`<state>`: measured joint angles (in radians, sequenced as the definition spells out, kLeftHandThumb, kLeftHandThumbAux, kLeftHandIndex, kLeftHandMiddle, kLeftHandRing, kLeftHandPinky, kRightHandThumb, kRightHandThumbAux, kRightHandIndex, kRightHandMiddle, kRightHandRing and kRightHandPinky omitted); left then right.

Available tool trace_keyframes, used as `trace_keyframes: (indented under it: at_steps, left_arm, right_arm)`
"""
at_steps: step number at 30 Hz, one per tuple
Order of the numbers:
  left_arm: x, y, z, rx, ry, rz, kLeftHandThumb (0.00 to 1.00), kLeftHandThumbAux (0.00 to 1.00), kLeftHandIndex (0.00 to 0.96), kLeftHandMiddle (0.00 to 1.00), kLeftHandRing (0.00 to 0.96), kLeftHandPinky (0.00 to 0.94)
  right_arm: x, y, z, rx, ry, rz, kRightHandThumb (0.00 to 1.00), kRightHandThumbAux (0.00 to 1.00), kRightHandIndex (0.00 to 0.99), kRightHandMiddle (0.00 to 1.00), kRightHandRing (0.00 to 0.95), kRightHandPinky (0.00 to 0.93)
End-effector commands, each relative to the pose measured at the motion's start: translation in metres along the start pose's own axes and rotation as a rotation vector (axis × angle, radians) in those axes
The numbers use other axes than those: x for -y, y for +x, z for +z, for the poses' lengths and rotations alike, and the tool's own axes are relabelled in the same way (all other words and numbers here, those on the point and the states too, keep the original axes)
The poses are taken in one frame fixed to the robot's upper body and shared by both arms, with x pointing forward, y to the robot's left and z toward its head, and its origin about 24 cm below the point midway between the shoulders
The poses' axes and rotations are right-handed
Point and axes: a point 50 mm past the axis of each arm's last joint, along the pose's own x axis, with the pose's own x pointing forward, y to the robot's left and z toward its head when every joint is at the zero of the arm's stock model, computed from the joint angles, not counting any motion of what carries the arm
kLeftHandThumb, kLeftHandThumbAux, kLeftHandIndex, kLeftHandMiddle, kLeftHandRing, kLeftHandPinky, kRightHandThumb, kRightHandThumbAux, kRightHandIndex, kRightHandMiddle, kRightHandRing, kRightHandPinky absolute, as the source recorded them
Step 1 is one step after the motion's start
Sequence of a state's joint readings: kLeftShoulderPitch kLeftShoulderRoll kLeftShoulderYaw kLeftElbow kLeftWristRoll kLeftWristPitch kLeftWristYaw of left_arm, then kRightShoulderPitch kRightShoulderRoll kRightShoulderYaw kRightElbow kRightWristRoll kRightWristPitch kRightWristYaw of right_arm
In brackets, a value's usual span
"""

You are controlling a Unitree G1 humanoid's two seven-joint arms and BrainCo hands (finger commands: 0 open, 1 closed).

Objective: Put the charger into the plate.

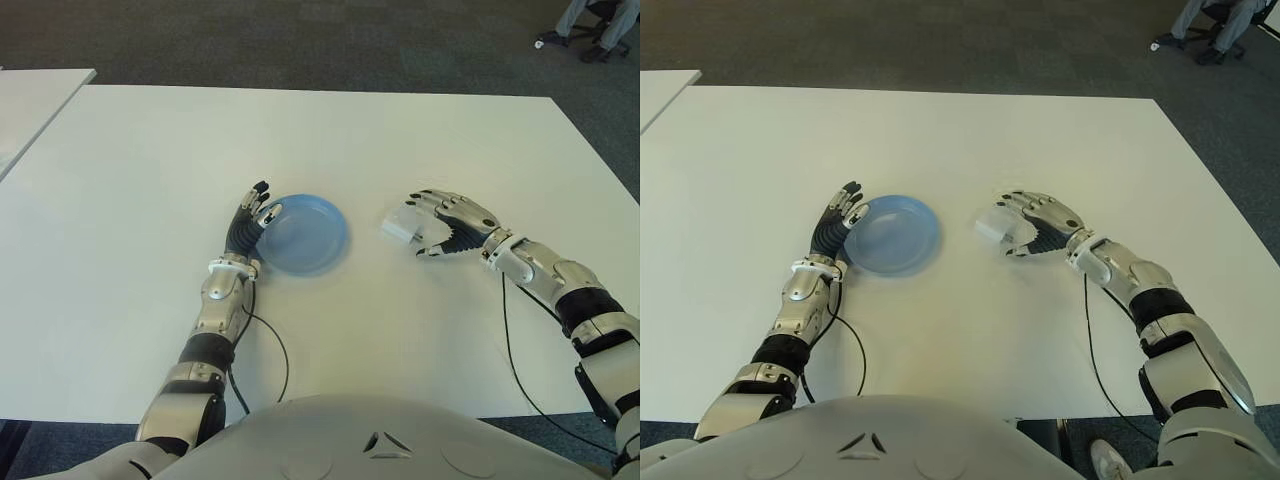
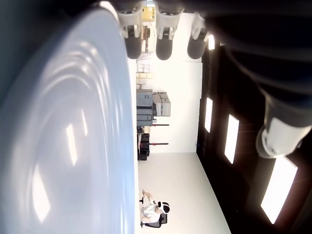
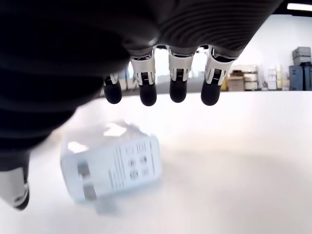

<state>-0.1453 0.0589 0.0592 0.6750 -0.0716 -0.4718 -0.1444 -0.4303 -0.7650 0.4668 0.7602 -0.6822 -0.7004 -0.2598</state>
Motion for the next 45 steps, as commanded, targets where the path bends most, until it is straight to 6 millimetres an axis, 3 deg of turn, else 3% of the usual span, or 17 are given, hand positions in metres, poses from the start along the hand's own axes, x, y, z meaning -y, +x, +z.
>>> trace_keyframes:
  at_steps: [1, 8, 18, 35, 45]
  left_arm:
    - [0.003, -0.003, -0.01, -0.055, -0.002, -0.025, 0.0, 0.504, 0.008, 0.043, 0.03, 0.028]
    - [0.004, -0.003, -0.01, -0.052, 0.006, -0.032, 0.0, 0.5, 0.003, 0.044, 0.035, 0.043]
    - [0.004, -0.002, -0.012, -0.064, 0.012, -0.042, 0.0, 0.497, 0.007, 0.048, 0.039, 0.046]
    - [0.004, 0.0, -0.012, -0.075, 0.02, -0.057, 0.0, 0.51, 0.015, 0.042, 0.036, 0.05]
    - [0.006, 0.0, -0.011, -0.075, 0.022, -0.056, 0.0, 0.507, 0.018, 0.047, 0.038, 0.048]
  right_arm:
    - [0.02, 0.005, 0.003, -0.01, 0.084, -0.101, 0.146, 0.393, 0.0, 0.0, 0.0, 0.0]
    - [0.036, 0.01, 0.014, -0.009, 0.166, -0.178, 0.237, 0.26, 0.0, 0.0, 0.0, 0.0]
    - [0.038, 0.012, 0.025, 0.001, 0.317, -0.234, 0.239, 0.121, 0.0, 0.0, 0.0, 0.0]
    - [0.016, 0.01, 0.037, -0.04, 0.304, -0.175, 0.367, 0.099, 0.0, 0.0, 0.0, 0.0]
    - [0.008, 0.008, 0.045, -0.113, 0.271, -0.123, 0.337, 0.081, 0.0, 0.0, 0.0, 0.0]
